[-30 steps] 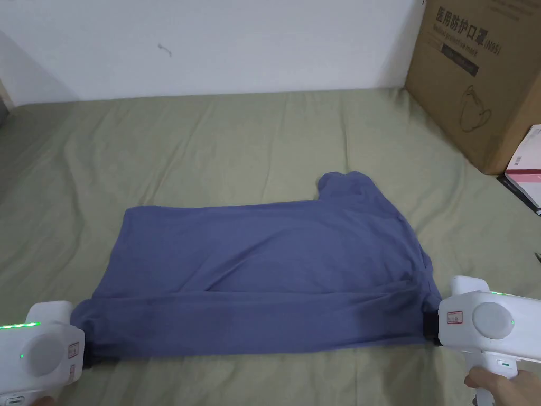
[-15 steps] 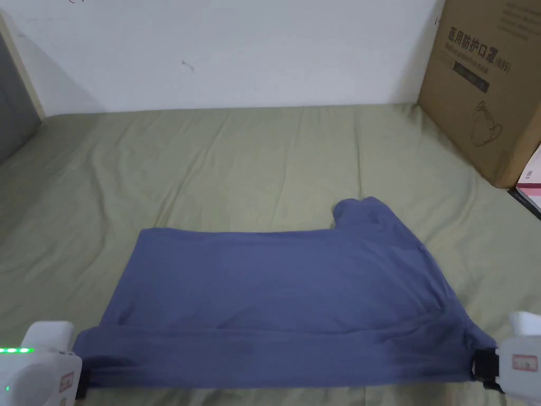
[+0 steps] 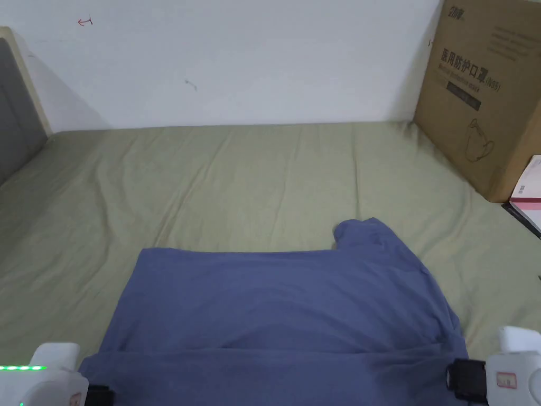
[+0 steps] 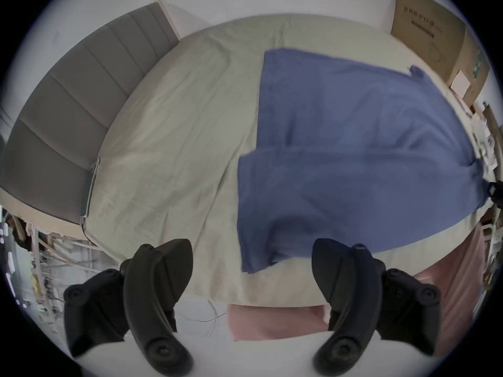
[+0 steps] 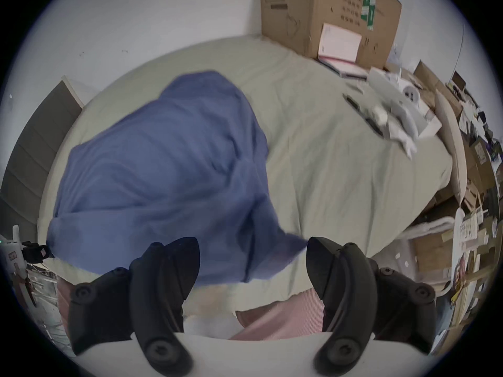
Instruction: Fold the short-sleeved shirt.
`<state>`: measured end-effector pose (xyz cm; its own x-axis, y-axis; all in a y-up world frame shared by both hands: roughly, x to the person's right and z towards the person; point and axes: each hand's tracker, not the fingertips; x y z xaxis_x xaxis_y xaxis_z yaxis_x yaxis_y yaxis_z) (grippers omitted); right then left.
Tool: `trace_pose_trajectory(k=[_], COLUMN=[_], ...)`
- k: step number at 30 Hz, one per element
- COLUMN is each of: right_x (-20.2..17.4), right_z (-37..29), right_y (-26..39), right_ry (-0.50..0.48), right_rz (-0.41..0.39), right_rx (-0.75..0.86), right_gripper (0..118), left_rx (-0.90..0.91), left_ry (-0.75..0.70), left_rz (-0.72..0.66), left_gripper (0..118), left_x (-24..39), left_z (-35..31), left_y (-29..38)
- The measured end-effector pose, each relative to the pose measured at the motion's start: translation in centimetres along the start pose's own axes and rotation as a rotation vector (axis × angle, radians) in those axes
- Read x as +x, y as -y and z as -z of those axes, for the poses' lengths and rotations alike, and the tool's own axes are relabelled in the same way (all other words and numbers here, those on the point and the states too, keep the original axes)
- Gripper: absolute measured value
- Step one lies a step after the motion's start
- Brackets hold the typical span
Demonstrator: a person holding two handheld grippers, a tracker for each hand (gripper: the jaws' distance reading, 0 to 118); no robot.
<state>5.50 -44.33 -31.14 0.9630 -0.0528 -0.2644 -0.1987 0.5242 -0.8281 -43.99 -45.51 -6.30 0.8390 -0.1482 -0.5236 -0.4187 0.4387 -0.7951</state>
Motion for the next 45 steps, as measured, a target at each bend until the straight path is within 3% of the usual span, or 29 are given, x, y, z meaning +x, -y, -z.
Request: trace_pose_trajectory(k=[4, 5, 7, 8, 13, 18, 26, 27, 28, 29, 30, 31, 36, 41, 43, 44, 45], right_x=[-2.5, -3.3, -5.4, -6.2, -8.9, -9.3, -8.8, -8.6, -8.4, -8.2, -8.0, -7.8, -6.0, -5.1, -5.1, -5.2, -5.2], right_z=[-2.1, -2.4, -2.3, -2.0, 0.2, 1.2, 4.3, 5.3, 6.4, 7.9, 9.4, 11.1, 18.7, 22.0, 22.8, 23.2, 23.3], right_y=[-2.4, -2.9, -3.5, -3.6, -3.1, -4.1, -11.8, -13.4, -15.1, -16.8, -18.4, -19.8, -24.7, -24.6, -24.0, -23.8, -23.5], right_ry=[-0.071, -0.074, -0.052, -0.057, -0.082, -0.125, -0.154, -0.155, -0.147, -0.134, -0.115, -0.085, -0.031, -0.008, -0.009, -0.017, -0.020], right_rz=[-0.048, -0.069, -0.092, -0.107, -0.145, -0.088, -0.071, -0.064, -0.067, -0.077, -0.098, -0.111, -0.102, -0.077, -0.069, -0.067, -0.067], right_rx=[0.096, 0.114, 0.133, 0.123, 0.097, 0.116, 0.145, 0.138, 0.128, 0.124, 0.110, 0.085, -0.032, -0.098, -0.144, -0.173, -0.162], right_gripper=[81, 64, 6, 0, 0, 0, 0, 6, 24, 63, 86, 93, 93, 92, 86, 77, 77], left_rx=[0.103, 0.120, 0.127, 0.156, 0.198, 0.309, 0.324, 0.323, 0.329, 0.327, 0.321, 0.321, 0.297, 0.269, 0.259, 0.255, 0.254], left_ry=[0.110, 0.118, 0.092, 0.056, 0.103, 0.070, 0.098, 0.099, 0.102, 0.104, 0.107, 0.111, 0.074, 0.059, 0.058, 0.060, 0.062], left_rz=[-0.053, -0.045, -0.016, 0.011, -0.058, -0.058, -0.055, -0.053, -0.050, -0.052, -0.054, -0.055, -0.053, -0.038, -0.035, -0.039, -0.041], left_gripper=[85, 63, 11, 0, 0, 0, 0, 0, 0, 0, 0, 0, 0, 0, 0, 0, 0], left_x=[1.0, 1.6, 3.1, 3.8, 5.9, 7.1, 8.4, 8.6, 8.7, 8.8, 8.8, 8.7, 8.4, 8.5, 8.4, 8.4, 8.4], left_z=[-2.9, -3.4, -3.6, -3.5, -3.3, -4.3, -3.5, -3.4, -3.3, -3.1, -2.9, -2.6, -1.0, -0.1, 0.2, 0.2, 0.3], left_y=[-2.2, -2.8, -3.8, -4.0, -4.4, -5.2, -9.2, -9.7, -10.0, -10.4, -10.9, -11.2, -12.3, -12.5, -12.6, -12.6, -12.5])
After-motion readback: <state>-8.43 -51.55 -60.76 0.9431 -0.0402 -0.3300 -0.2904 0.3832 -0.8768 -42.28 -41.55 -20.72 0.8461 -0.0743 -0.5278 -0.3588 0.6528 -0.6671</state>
